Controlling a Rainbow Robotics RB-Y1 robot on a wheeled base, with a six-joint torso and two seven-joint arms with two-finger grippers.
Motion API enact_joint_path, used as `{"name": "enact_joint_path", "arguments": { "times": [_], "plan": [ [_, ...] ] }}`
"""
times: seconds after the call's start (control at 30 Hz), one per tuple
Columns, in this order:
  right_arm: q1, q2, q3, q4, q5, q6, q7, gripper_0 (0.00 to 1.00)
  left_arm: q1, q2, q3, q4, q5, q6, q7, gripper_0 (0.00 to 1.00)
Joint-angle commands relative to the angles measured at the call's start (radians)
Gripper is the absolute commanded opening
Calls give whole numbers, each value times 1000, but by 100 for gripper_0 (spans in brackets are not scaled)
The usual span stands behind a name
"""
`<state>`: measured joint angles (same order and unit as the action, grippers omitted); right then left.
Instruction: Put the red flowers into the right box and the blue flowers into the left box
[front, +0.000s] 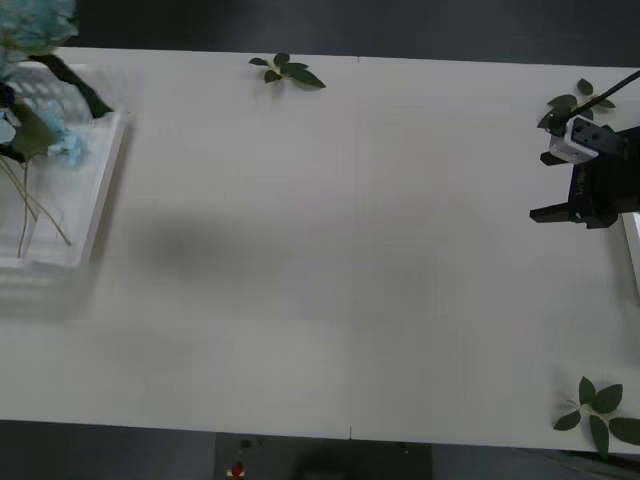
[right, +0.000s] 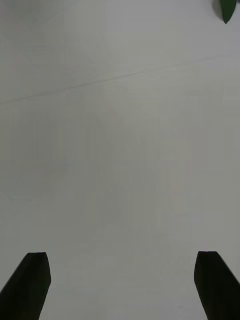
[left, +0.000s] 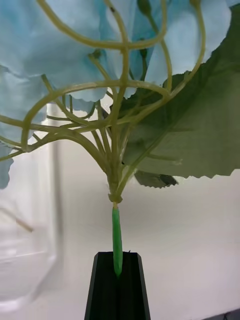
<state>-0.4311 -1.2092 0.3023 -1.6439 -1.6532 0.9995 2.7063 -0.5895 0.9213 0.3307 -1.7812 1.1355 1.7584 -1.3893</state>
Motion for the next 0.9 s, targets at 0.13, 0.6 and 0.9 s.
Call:
{"name": "enact_joint_path", "arguments": {
  "times": [0.13,0.6,0.9],
  "plan": [
    [2,16,-22,-19,-10,-4,-1,84,88,129,114,190,-13,-63,-261,0],
    [2,16,-22,-19,-10,-4,-1,84,203,209,-70,479,-94,-748,-266,0],
    [2,16,-22,-19,-10,-4,-1,84,203,183,-268,548,-83,-1065,-99,0]
  ]
}}
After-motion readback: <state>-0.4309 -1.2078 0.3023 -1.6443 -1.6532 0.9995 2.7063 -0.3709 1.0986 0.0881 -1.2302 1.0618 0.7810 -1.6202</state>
